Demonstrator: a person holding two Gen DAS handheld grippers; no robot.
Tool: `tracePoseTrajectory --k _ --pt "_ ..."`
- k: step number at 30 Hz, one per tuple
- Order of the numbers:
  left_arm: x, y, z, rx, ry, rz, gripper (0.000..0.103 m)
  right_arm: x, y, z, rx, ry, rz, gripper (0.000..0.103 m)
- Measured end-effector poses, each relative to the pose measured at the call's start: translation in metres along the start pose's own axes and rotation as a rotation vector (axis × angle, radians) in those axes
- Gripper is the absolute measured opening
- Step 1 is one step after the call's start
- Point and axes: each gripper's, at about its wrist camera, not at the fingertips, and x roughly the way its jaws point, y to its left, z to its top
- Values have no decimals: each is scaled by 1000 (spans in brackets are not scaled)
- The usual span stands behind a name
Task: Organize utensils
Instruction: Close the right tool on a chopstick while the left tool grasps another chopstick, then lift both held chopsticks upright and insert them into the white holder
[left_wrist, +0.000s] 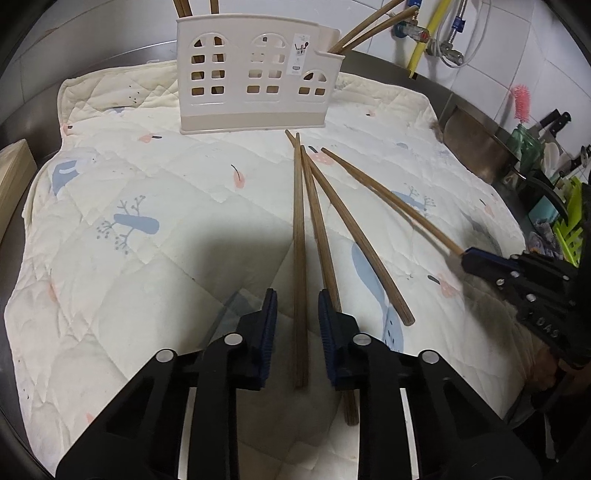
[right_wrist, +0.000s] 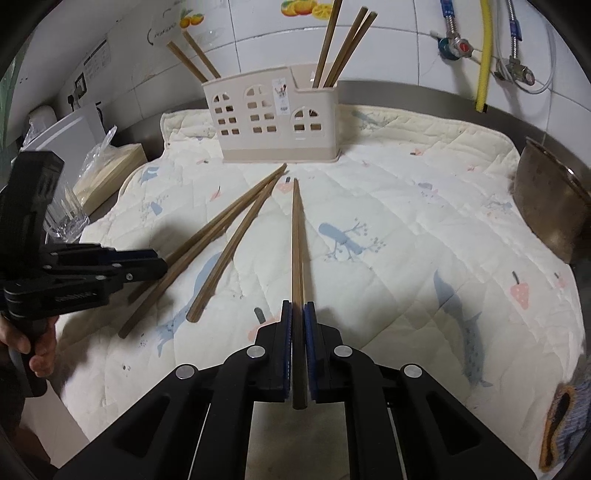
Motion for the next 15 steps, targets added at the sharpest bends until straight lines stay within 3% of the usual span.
tracePoseTrajectory --k 8,11,15 --pt "5 -1 2 13 -3 21 16 -17 -2 12 -1 -53 -5 7" --pt "6 -6 3 38 -4 46 8 -21 -2 15 -5 -65 -7 7" --pt "2 -7 8 38 -14 29 6 -25 -2 20 -6 -79 -6 7"
